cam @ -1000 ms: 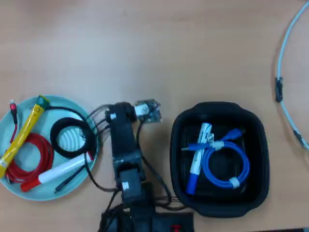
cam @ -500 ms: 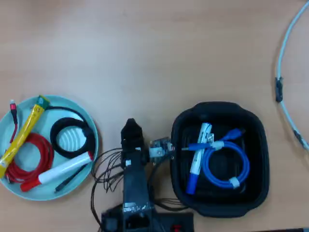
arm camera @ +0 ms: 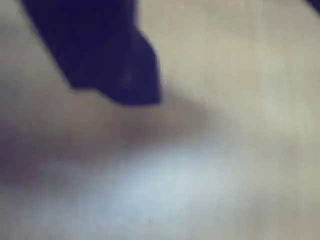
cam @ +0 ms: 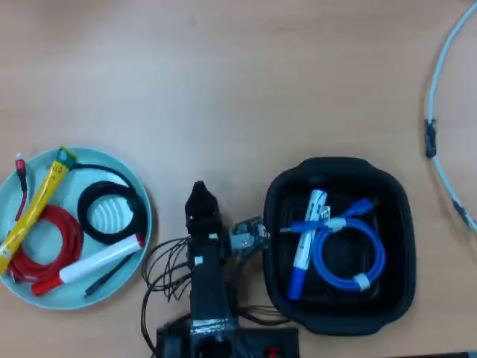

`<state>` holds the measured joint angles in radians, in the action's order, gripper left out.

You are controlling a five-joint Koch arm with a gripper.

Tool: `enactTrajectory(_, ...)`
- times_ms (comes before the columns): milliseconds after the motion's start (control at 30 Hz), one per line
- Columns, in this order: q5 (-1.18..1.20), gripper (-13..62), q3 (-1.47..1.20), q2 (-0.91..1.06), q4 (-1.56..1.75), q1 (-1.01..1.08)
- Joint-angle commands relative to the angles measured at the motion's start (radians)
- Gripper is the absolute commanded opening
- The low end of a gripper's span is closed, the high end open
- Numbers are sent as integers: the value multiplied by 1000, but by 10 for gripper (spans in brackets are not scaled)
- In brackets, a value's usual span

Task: Pick up the red pen and put it in the green bowl

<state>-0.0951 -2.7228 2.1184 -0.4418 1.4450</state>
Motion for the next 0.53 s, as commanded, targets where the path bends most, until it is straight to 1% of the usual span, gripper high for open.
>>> enactTrajectory(0, 2, 421, -5, -51, 2, 2)
enactTrajectory(167, 3, 421, 2, -176, 8, 3)
enactTrajectory(500, 3, 421, -2, -179, 8, 5)
